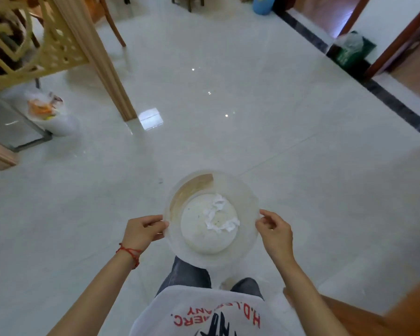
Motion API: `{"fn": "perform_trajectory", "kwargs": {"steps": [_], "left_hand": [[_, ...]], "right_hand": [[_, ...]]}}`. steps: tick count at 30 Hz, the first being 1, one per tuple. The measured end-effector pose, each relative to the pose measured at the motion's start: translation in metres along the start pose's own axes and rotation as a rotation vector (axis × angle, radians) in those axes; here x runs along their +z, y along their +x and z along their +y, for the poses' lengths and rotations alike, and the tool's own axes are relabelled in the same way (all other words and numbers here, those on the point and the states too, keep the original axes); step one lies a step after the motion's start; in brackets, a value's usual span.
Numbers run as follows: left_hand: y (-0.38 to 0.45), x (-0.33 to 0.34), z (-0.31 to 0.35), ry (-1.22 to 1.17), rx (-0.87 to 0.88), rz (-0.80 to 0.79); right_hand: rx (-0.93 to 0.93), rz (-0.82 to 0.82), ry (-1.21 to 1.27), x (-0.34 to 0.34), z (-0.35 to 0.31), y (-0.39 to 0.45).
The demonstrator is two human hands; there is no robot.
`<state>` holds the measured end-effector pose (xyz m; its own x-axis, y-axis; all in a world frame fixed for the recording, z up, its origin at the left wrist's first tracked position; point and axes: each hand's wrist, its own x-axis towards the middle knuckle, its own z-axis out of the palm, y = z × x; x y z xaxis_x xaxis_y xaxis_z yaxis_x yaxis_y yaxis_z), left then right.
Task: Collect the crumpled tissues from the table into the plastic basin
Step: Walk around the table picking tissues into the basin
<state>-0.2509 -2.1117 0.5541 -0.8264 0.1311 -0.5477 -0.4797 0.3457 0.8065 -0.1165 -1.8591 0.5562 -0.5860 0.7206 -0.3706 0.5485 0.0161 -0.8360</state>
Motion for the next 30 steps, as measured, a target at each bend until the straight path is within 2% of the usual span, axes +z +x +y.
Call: {"fn": "perform_trajectory", "kwargs": {"steps": [6, 12, 20, 30], "left_hand": [[0.074, 0.024, 0.064, 0.144, 0.048, -0.172], [0.117, 0.079, 0.109, 0.268, 0.091, -0.378], [0.139, 0.181, 0.151, 0.364, 0.115, -0.599], [0.159, 0.342, 0.203, 0.407, 0.145, -0.725]], "right_hand": [[0.105, 0.178, 0.1, 0.007, -0.013, 0.022], [0.19, 0.384, 0.176, -0.01, -0.014, 0.032], [0.29, 0.574, 0.23, -0.061, -0.004, 0.057], [0.303, 0.675, 0.266, -0.164, 0.011, 0.139]]}}
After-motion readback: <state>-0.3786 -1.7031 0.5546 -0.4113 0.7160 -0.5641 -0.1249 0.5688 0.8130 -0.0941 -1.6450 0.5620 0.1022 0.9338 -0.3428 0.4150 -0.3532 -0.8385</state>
